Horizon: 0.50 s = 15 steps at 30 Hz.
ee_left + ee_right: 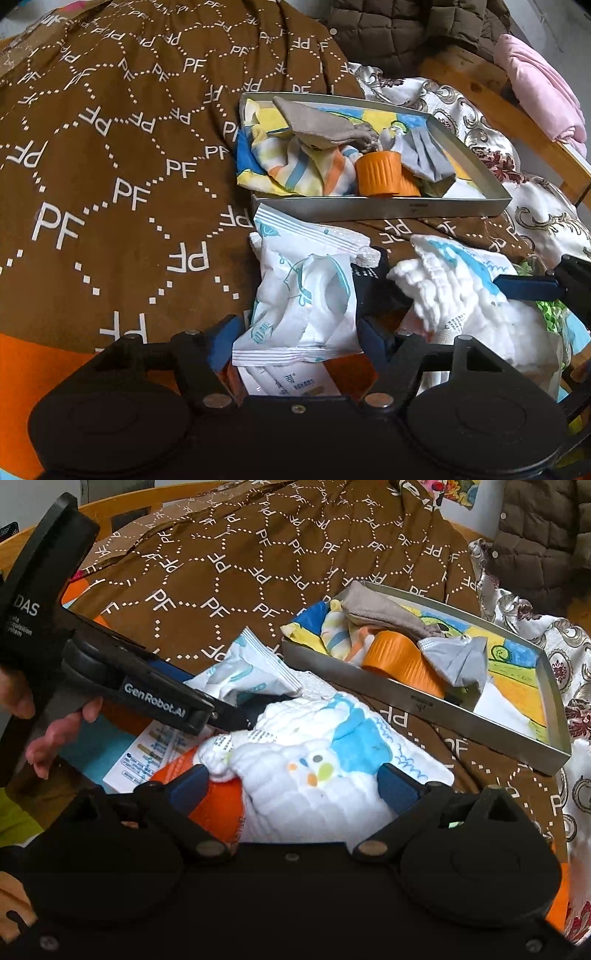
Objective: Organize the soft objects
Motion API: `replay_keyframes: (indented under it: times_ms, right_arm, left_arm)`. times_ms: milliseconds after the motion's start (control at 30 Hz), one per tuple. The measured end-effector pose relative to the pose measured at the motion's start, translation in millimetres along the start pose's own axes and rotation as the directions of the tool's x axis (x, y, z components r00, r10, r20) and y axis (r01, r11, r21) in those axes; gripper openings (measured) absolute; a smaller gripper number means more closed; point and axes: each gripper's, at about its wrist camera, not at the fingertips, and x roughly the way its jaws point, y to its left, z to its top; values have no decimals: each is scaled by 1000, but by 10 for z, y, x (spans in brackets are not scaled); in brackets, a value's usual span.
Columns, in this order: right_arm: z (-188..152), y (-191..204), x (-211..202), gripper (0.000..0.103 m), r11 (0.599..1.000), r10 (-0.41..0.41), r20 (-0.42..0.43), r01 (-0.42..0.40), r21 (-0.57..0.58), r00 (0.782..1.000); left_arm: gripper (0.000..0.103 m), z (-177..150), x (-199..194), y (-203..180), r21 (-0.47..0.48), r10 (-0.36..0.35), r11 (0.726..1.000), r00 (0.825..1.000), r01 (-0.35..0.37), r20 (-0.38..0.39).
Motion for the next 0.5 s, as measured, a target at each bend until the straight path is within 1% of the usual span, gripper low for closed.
replay_keyframes:
  times_ms: [200,433,500]
  right_arm:
    - [7,-61,42,79,1000,-10,-8,11,21,1000]
    - [48,-184,11,75,995,21,-9,-20,99,1000]
    - [56,-186,11,69,995,18,-14,-16,101,1000]
  left_arm:
    - [70,8,-7,30,-9,-5,1000,1000,5,7]
    - [69,-10,-68,25,1,-9,1000,1000,9,18]
    - [69,-13,-92,22,4,-9,1000,1000,9,19]
